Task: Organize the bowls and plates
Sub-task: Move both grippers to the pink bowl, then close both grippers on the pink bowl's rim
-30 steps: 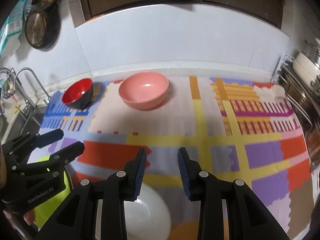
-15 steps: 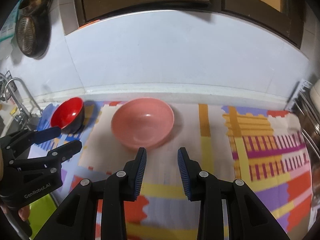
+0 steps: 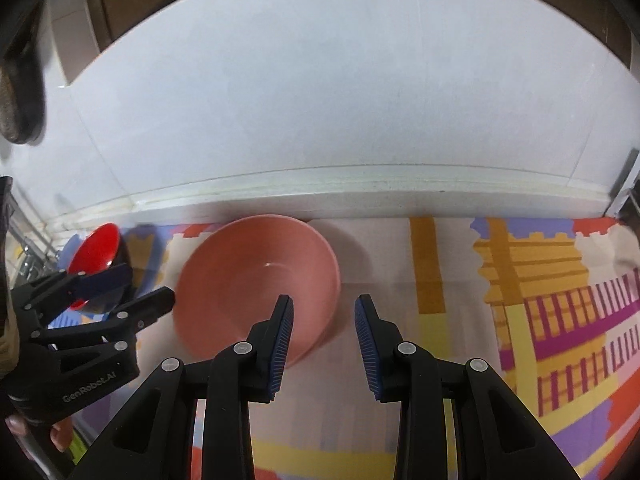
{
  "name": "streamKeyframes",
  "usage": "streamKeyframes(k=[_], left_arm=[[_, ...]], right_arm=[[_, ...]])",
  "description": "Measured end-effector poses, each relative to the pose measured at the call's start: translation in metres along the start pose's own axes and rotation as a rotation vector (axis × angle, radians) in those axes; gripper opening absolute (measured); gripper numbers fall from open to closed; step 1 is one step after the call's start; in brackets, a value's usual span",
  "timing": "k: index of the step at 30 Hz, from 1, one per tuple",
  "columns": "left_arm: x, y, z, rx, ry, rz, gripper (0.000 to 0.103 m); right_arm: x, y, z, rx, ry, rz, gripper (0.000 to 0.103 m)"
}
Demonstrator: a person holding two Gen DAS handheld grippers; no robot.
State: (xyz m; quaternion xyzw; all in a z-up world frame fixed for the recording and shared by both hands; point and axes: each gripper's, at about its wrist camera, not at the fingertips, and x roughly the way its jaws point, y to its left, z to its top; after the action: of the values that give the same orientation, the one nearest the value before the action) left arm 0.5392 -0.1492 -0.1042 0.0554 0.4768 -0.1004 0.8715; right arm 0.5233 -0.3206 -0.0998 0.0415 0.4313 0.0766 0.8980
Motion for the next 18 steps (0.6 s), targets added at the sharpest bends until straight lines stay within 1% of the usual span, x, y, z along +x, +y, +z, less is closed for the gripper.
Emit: streamKeyframes(k=[4,7,8,10,11,12,13,15,18], left_arm=[[0.015,0.0,0.003,-0.007,0.021,-0.001,0.05],[0.023,0.0,0.003,-0.008,0.031,-0.007,0.042],[0.025,-0.001,0.003,-0.009,0.036,-0.012,0.04],[0.029,-0.001,0.004,-0.013,0.041,-0.025,0.036],[0.03,-0.002,0.004,-0.013,0.044,-0.032,0.031],[0.031,-0.003,0.004,-0.013,0.044,-0.042,0.027],[0.031,-0.004,0.004,-0.013,0.044,-0.049,0.025],[0.032,-0.007,0.006,-0.011,0.046,-0.066,0.014],[0.033,-0.01,0.006,-0.005,0.044,-0.059,0.013]], right_arm=[[0.013,-0.002,0.001,0.008,0.021,0.001,0.033],[0.023,-0.004,0.002,0.013,0.036,-0.003,0.032],[0.025,-0.005,0.001,0.015,0.041,-0.002,0.028],[0.028,-0.005,0.001,0.012,0.049,-0.001,0.026],[0.029,-0.005,0.001,0.012,0.05,0.0,0.025],[0.03,-0.005,0.0,0.011,0.052,0.001,0.021],[0.031,-0.005,0.0,0.012,0.054,0.003,0.019],[0.03,-0.007,0.0,0.021,0.059,0.019,0.014],[0.03,-0.008,0.0,0.042,0.064,0.031,0.013]])
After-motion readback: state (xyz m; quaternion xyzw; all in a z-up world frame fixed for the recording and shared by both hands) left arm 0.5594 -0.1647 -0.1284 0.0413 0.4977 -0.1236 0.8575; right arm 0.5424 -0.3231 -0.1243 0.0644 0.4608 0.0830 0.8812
